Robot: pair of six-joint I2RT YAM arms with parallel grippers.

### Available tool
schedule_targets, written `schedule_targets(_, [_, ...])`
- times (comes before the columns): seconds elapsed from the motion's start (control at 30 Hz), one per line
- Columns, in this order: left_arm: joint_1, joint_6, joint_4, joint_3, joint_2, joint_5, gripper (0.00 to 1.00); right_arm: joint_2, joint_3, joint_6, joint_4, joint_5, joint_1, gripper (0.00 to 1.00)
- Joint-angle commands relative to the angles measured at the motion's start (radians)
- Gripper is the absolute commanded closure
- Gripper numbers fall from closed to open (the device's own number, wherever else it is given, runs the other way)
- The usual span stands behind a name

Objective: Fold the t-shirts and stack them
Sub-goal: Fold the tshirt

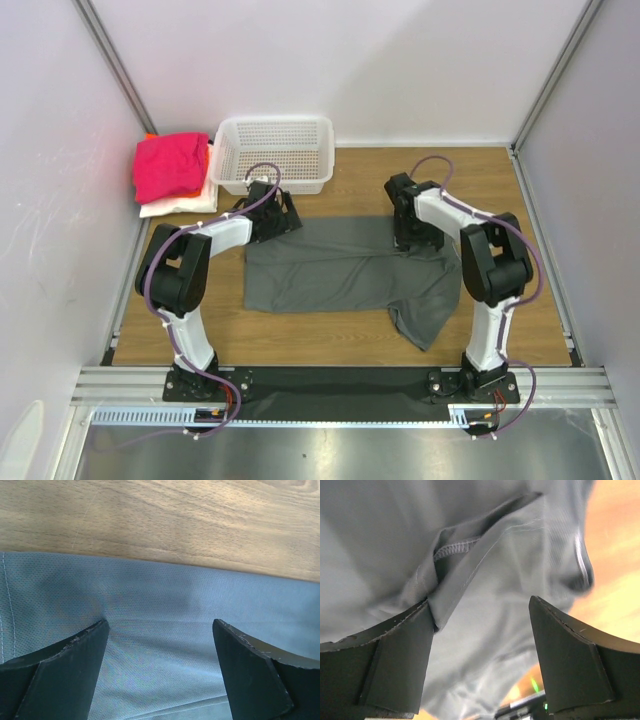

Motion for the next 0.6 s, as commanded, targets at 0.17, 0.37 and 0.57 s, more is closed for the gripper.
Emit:
schedule_targets(0.17, [0.011, -0.026, 0.004, -0.03, 0.02, -0.005, 0.09, -0.291, -0.199, 0.207, -0.151, -0.02, -0.003, 0.22])
schedule_targets(0.37, [0.011, -0.005, 0.007, -0.027, 0.014, -0.009, 0.09, -0.396, -0.221, 0.267, -0.151, -0.058, -0.009, 0.22])
schedule_targets(0.57, [0.011, 0.001, 0.017, -0.026, 0.006, -0.003, 0.09, -0.373, -0.19, 0.373, 0.08, -0.058, -0.076, 0.06])
